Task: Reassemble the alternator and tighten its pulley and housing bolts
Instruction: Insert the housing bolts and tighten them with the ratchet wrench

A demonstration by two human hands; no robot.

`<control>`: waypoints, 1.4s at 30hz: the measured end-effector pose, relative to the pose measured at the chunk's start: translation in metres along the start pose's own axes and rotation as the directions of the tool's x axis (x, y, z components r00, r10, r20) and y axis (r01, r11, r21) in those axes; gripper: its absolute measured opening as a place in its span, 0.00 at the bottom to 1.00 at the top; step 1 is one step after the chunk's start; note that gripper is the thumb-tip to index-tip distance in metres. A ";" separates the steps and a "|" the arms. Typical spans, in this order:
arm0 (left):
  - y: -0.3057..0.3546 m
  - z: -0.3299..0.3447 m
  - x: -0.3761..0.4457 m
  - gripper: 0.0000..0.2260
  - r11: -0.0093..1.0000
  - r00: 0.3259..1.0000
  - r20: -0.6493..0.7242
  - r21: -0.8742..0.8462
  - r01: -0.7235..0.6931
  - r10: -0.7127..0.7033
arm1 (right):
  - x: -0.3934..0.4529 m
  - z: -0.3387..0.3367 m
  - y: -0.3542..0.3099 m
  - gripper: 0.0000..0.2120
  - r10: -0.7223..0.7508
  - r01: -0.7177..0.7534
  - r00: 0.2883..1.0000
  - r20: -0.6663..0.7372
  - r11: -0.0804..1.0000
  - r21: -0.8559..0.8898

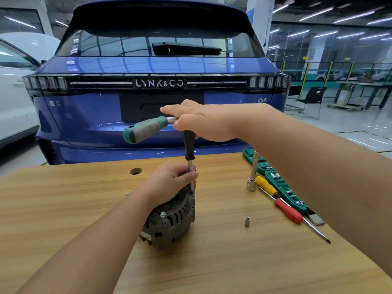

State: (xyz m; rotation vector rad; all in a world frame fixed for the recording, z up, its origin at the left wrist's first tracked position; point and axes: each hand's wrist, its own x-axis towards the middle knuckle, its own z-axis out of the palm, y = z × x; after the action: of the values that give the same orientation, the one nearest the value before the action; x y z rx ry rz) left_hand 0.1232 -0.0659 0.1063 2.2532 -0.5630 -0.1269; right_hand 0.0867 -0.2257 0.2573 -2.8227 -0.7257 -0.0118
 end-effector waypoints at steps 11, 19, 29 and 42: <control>0.001 -0.001 -0.003 0.08 1.000 1.000 -0.007 -0.007 -0.012 0.012 | 0.006 -0.004 -0.016 0.23 -0.051 0.024 0.985 -0.167 0.987 -0.157; 0.000 0.001 -0.001 0.05 1.000 1.000 -0.015 0.017 0.001 -0.001 | 0.024 0.013 -0.008 0.07 0.381 -0.173 0.924 0.006 0.405 0.898; -0.004 0.001 -0.001 0.04 1.000 1.000 -0.015 0.010 -0.014 0.014 | 0.019 0.083 0.004 0.02 0.285 0.537 0.832 -0.477 -0.193 0.821; -0.002 0.001 -0.001 0.04 0.999 0.999 -0.030 0.032 0.033 -0.032 | 0.032 0.103 0.025 0.28 0.015 0.540 0.841 -0.540 -0.077 0.838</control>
State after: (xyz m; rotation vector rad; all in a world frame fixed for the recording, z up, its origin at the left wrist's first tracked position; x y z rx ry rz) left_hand 0.1228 -0.0651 0.1043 2.2929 -0.5166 -0.1007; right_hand 0.1221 -0.2089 0.1540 -1.0615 -0.7198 -0.0854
